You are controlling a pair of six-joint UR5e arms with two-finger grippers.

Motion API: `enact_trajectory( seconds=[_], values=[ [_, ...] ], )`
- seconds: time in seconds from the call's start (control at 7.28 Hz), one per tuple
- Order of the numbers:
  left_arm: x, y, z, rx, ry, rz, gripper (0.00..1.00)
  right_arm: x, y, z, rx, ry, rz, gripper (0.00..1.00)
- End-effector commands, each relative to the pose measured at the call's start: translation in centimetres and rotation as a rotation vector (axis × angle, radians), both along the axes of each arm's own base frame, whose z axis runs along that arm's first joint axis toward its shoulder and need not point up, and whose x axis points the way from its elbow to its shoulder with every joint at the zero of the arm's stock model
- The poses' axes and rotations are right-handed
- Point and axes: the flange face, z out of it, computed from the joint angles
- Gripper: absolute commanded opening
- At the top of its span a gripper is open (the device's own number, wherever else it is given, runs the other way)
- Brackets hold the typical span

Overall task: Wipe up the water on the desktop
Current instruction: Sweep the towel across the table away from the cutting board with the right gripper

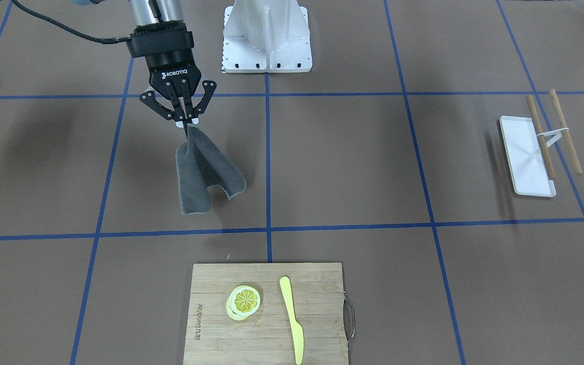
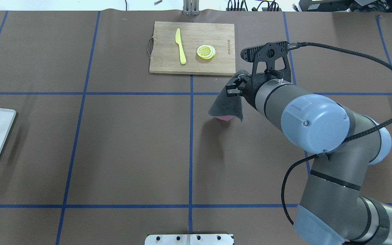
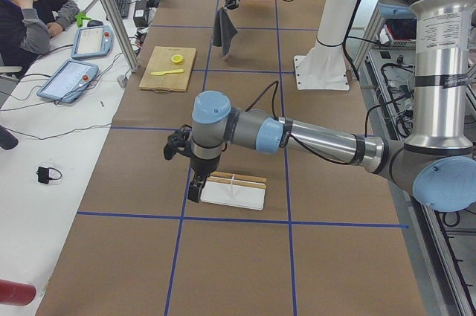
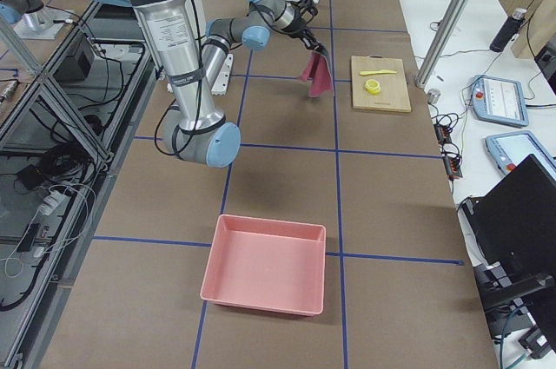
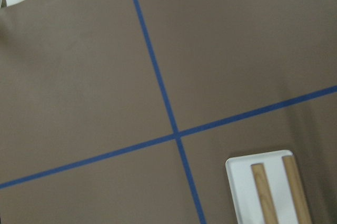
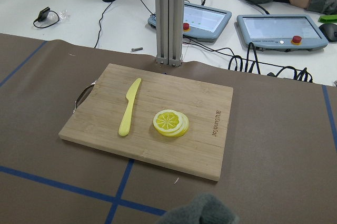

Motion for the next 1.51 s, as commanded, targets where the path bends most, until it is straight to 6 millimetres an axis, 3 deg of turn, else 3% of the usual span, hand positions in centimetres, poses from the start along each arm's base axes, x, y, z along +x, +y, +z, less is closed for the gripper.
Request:
enact_trajectory(
  seconds=[0.0,0.14,0.27,0.55,0.69,0.82,1.24,1.37],
  values=[
    [-1.8,2.9,4.3,-0.114,0.142,-0.052,0.99,2.6,-0.6,0.6,-0.051,0.006,-0.035,0.00],
    [-1.8,3.8,4.9,-0.131,0.178,-0.058,0.99,3.9,0.1,0.7,-0.097,0.061,-0.048,0.00],
    [-1.8,3.8,4.9,-0.129,0.178,-0.058,0.99,3.9,0.2,1.7,-0.154,0.147,-0.047,0.00],
    [-1.8,3.8,4.7,-0.125,0.179,-0.058,0.99,1.6,-0.7,3.6,-0.245,0.183,-0.014,0.00],
    [-1.7,3.8,4.8,-0.126,0.179,-0.056,0.99,-0.9,-2.1,6.8,-0.300,0.243,-0.001,0.00],
    [-1.8,3.8,4.8,-0.121,0.179,-0.055,0.99,-1.8,-3.0,8.4,-0.321,0.282,0.003,0.00],
    [-1.7,3.8,4.7,-0.120,0.182,-0.055,0.99,-2.7,-6.9,14.8,-0.386,0.331,0.022,0.00],
    [-1.7,3.8,4.8,-0.120,0.180,-0.055,0.99,-2.1,-7.8,18.0,-0.356,0.326,-0.015,0.00]
  ],
)
